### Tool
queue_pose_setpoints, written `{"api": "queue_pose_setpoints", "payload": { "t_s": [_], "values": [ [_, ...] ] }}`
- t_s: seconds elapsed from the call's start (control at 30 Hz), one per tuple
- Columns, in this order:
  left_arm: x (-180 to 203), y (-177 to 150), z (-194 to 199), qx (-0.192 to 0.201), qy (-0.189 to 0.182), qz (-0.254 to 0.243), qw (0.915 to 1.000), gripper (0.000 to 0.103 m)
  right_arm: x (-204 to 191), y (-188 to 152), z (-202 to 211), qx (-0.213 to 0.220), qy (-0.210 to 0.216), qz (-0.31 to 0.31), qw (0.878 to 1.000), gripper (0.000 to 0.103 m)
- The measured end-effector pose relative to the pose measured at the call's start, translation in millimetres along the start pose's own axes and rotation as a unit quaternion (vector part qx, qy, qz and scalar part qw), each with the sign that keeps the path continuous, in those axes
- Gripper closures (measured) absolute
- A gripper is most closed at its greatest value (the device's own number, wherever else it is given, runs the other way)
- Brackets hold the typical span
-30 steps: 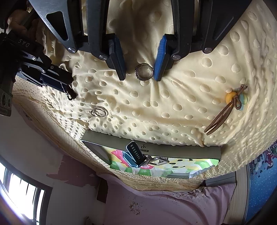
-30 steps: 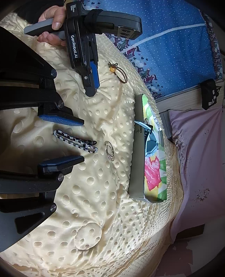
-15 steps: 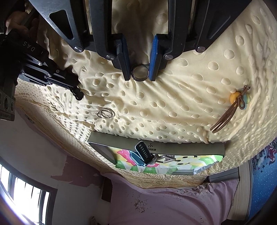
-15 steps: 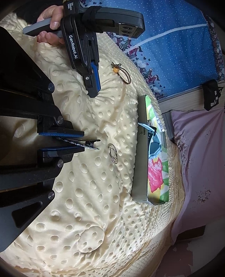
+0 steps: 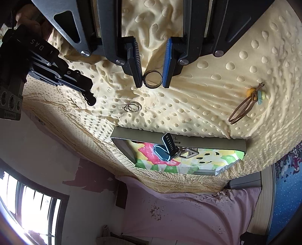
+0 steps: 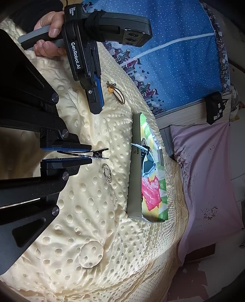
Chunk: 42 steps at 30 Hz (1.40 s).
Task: Organize jewelry
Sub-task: 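Carry the ring and patterned clip into the tin tray and open both grippers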
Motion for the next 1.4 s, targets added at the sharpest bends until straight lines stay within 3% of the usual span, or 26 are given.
{"api": "queue_pose_setpoints", "payload": {
  "t_s": [0.13, 0.2, 0.4, 0.77, 0.87, 1.13, 1.4],
  "values": [
    [4, -1, 5, 0.002, 0.002, 0.004, 1.0000, 0.083, 1, 2, 5, 0.005, 0.002, -0.003, 1.000, 0.097],
    [7, -4, 7, 0.000, -0.016, 0.012, 0.9998, 0.083, 1, 3, 6, 0.004, 0.002, -0.004, 1.000, 0.097],
    [21, -9, 12, 0.000, -0.009, 0.008, 0.9999, 0.083, 1, 2, 11, 0.002, 0.000, -0.006, 1.000, 0.097],
    [29, 23, 16, 0.032, 0.003, 0.002, 0.9995, 0.083, 18, 20, 18, 0.021, -0.016, -0.017, 0.999, 0.097],
    [21, 39, 11, 0.044, 0.011, 0.016, 0.9988, 0.083, 20, 34, 12, 0.027, -0.016, -0.016, 0.999, 0.097],
    [-25, 93, -12, 0.088, 0.080, 0.041, 0.9920, 0.083, 18, 82, -33, 0.039, -0.039, -0.010, 0.998, 0.097],
    [-83, 128, -52, 0.086, 0.114, 0.075, 0.9869, 0.083, 20, 112, -107, -0.002, -0.061, -0.029, 0.998, 0.097]
  ]
}}
Point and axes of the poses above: each gripper's, at about its wrist camera, not at the fingertips, and z roughly against the way its jaws point, x to its right, y to its top, the point moved 2 cm from there along -z, roughly the way its jaws point, and after that the axes turned 11 degrees about -y, right-handed, at the moved point
